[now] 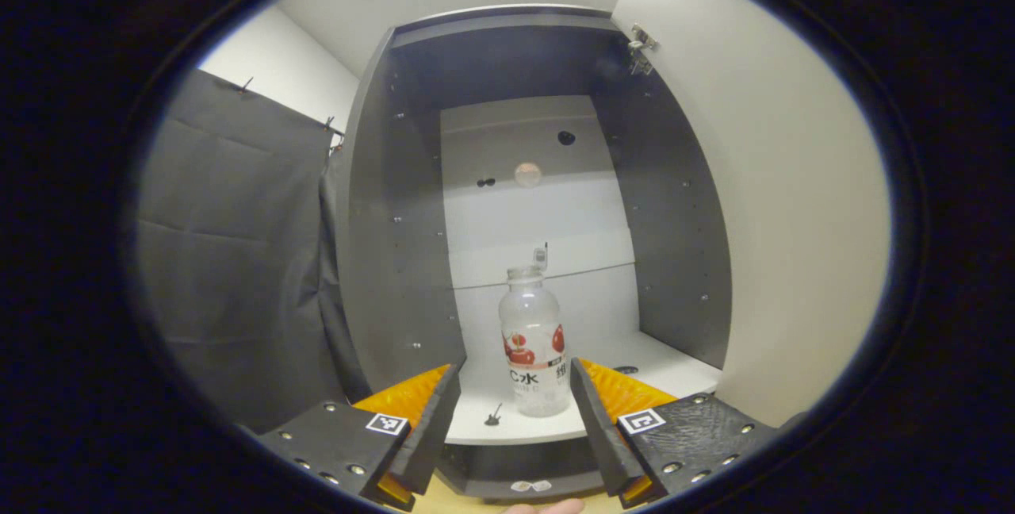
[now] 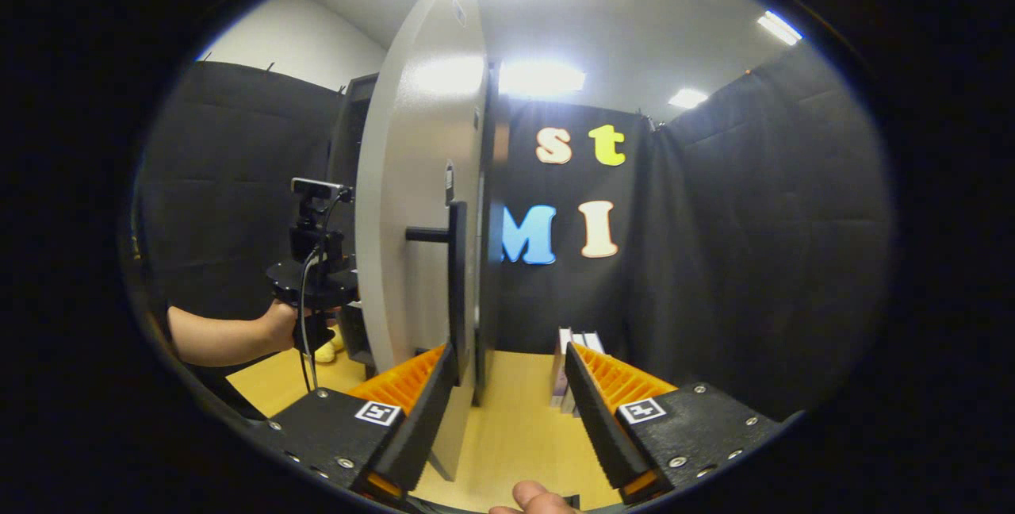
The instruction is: Open the cabinet door with the right hand, grasp the bottle in the cabinet with the left hand and place it on the coaster, then close the cabinet door with the right hand.
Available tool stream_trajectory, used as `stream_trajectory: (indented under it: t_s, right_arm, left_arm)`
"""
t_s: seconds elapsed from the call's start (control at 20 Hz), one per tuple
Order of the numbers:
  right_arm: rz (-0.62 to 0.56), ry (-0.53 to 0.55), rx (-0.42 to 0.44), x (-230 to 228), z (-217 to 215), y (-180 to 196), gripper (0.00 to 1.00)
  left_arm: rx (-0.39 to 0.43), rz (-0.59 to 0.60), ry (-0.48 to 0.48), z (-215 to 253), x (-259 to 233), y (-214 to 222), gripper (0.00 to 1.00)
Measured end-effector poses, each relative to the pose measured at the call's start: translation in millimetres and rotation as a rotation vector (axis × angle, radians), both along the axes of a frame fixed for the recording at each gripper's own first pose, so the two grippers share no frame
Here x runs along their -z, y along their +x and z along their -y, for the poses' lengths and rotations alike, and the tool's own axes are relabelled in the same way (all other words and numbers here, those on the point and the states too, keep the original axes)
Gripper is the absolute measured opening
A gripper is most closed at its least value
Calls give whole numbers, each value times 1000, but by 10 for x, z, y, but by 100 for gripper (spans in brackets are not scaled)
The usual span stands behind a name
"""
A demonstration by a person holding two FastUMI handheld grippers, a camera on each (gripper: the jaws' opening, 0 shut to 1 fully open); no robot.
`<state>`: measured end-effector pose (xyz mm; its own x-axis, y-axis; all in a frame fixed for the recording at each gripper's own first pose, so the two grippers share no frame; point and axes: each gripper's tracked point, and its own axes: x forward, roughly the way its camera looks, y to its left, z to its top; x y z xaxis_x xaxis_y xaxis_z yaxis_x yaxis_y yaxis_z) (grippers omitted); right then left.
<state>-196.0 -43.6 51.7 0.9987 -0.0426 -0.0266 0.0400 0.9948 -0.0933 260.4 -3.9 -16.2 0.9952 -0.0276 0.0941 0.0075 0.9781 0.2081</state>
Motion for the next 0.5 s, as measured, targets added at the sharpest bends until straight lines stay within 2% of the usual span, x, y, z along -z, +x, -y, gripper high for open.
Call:
stream_trajectory:
  t_s: [0.05,0.15,0.25,0.3,0.35,0.45,0.5]
  right_arm:
    - [35,-14,65,-97,206,-131,90]
    - [128,9,153,-393,621,-367,92]
    - [178,59,204,-571,914,-397,93]
    - [177,84,225,-506,937,-281,93]
    - [169,106,240,-457,972,-225,93]
    - [160,134,257,-345,991,-25,92]
    - [151,140,268,-268,1010,93,92]
  left_arm:
    - [2,9,2,34,-25,91,80]
    - [13,22,-11,77,-62,242,80]
    - [16,28,-23,82,-81,403,80]
    - [4,29,-23,67,-69,473,75]
    - [-5,25,-22,61,-43,525,86]
    - [-12,17,-26,67,9,662,86]
    - [-13,13,-29,55,34,741,80]
